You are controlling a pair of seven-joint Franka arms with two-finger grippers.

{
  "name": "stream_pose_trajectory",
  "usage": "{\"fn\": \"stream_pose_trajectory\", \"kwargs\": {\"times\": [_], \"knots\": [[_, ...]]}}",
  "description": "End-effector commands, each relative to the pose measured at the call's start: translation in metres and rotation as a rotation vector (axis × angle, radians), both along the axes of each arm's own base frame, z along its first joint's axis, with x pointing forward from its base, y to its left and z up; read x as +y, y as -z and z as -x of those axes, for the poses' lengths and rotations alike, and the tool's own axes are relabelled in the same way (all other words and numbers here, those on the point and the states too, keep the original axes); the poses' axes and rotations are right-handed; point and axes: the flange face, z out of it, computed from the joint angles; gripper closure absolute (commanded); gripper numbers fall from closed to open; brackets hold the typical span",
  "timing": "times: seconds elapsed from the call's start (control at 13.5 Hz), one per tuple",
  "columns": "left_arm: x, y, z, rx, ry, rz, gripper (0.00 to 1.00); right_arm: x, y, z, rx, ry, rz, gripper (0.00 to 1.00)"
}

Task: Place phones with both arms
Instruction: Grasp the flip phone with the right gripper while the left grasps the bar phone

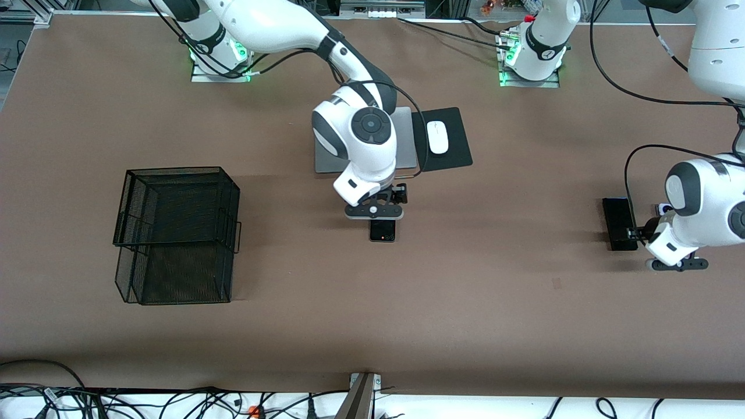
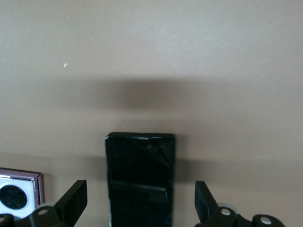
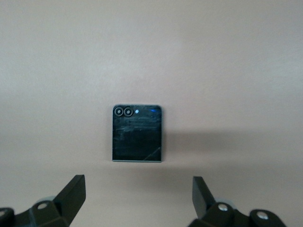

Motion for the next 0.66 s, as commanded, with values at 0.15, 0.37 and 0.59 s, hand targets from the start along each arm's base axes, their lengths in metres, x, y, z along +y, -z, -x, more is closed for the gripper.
{"fn": "stream_pose_trajectory", "kwargs": {"times": [0.15, 0.37, 0.59], "knots": [[-0.002, 0.006, 0.039, -0.037, 0.023, 0.012, 0.0, 0.034, 0.066, 0.02, -0.073, -0.006, 0.012, 0.0], [-0.002, 0.009, 0.04, -0.033, 0.019, 0.015, 0.0, 0.031, 0.082, 0.013, -0.107, -0.024, -0.002, 0.0], [-0.002, 0.018, 0.042, -0.02, 0.019, 0.021, 0.0, 0.016, 0.087, -0.006, -0.154, -0.015, -0.005, 0.0]]}}
